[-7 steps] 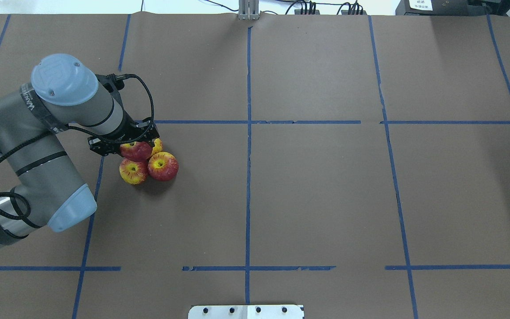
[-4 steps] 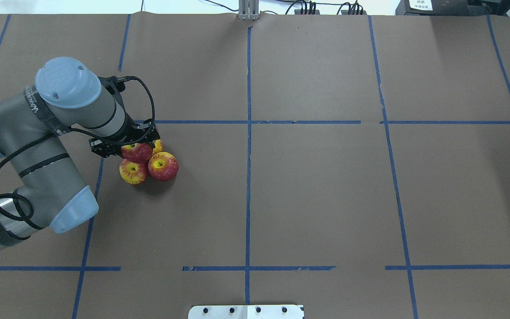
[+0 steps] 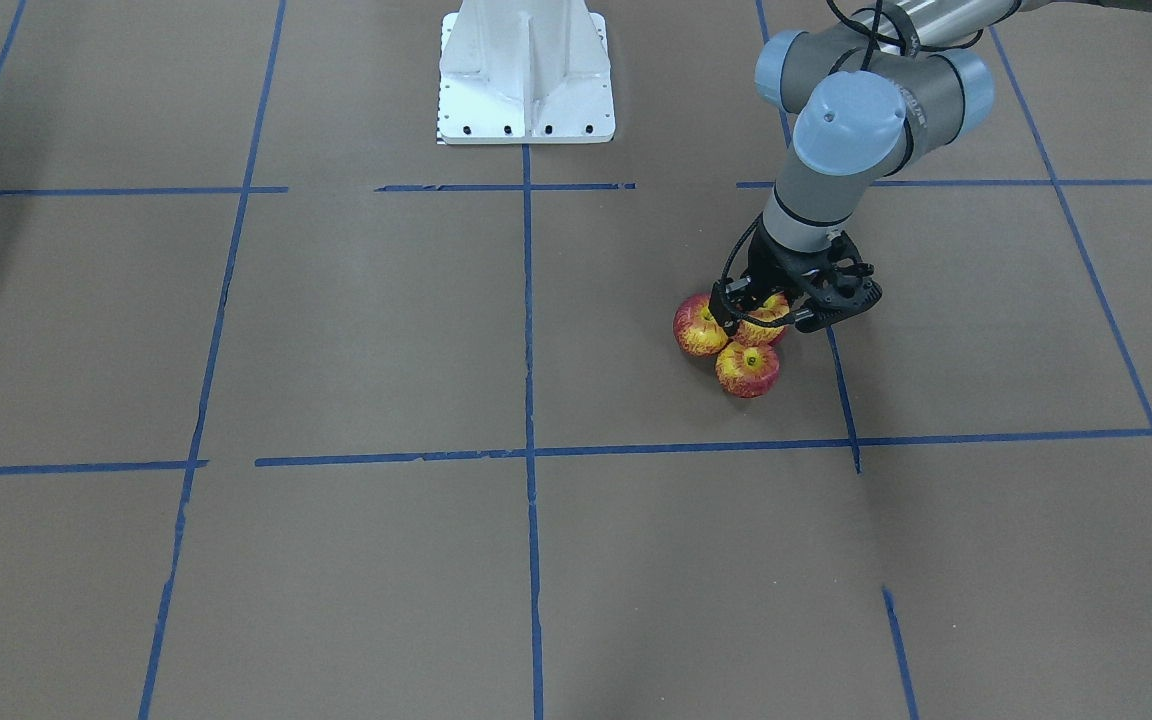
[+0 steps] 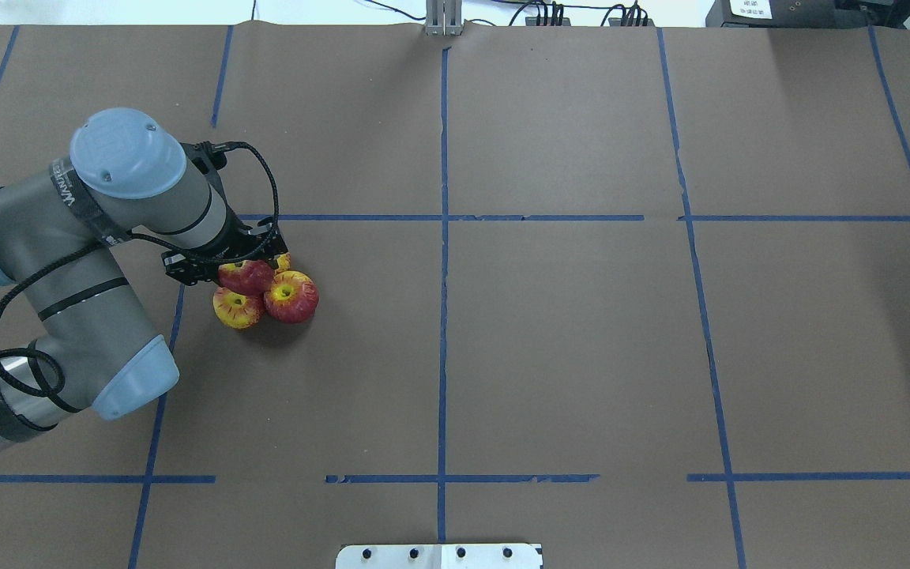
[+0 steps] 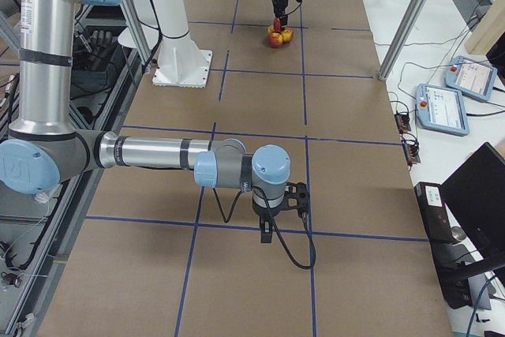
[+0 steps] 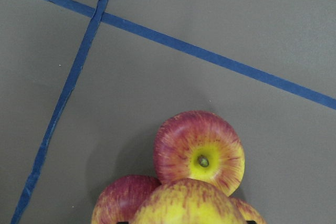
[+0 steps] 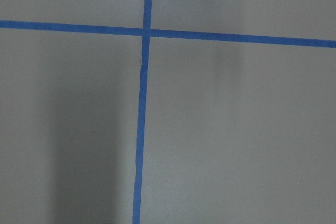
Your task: Stack apples
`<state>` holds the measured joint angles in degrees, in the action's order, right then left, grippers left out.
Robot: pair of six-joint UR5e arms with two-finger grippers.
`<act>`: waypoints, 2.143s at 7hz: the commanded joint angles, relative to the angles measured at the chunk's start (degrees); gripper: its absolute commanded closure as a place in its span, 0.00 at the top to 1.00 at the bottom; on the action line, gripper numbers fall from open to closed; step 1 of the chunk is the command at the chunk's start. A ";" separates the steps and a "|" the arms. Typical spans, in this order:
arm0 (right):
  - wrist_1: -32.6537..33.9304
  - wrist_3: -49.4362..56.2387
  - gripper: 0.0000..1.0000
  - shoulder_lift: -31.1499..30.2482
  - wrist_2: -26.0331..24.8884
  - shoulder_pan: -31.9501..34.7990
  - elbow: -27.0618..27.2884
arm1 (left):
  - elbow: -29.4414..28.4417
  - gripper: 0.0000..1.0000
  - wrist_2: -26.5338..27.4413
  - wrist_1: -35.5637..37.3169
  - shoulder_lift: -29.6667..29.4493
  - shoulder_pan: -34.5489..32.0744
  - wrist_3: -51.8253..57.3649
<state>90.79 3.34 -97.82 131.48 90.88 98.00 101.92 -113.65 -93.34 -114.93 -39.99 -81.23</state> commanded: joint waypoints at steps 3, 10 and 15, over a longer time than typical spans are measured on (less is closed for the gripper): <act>0.00 0.00 1.00 0.00 0.00 0.00 0.00 | 0.82 1.00 1.59 0.00 -0.04 0.00 -4.00; 0.00 0.00 1.00 0.00 0.00 0.00 0.00 | 9.00 1.00 -1.83 1.75 10.91 -19.47 30.85; 0.00 0.00 1.00 0.00 0.00 0.00 0.00 | 3.32 1.00 -14.69 18.02 24.00 -50.59 92.36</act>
<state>90.79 3.34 -97.82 131.49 90.88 98.00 108.37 -122.91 -76.55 -95.39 -84.71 2.60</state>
